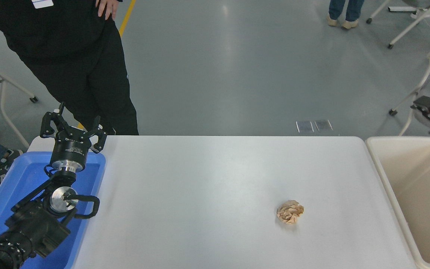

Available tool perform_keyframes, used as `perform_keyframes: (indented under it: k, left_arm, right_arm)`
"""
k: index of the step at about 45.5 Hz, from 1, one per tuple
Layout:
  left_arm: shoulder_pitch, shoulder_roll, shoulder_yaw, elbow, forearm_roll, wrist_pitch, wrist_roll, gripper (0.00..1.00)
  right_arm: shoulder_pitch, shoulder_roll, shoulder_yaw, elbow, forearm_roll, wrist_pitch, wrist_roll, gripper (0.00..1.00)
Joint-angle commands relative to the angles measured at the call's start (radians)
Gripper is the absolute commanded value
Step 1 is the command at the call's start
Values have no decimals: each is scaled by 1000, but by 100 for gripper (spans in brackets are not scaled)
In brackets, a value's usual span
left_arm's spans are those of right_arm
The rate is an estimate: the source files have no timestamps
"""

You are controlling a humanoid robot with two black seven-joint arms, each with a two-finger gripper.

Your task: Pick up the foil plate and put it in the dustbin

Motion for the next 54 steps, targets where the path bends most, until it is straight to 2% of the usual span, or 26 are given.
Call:
perform_keyframes:
  k: [1,9,23,36,54]
  left_arm:
    - [0,0,1,0,0,2,0,99]
    - [0,0,1,0,0,2,0,99]
    - [0,-2,1,1,0,2,0,99]
    - [0,-2,1,0,0,2,0,99]
    - [0,-2,1,0,0,2,0,99]
  right_arm:
    - [329,82,-185,309,-84,100,-3,100]
    - [477,139,-210,484,-110,226,-29,100]
    - [694,172,-260,803,-111,330,-65,100]
    - [787,172,-272,907,-118,338,-125,100]
    - [880,232,-271,964,-114,343,-129,100]
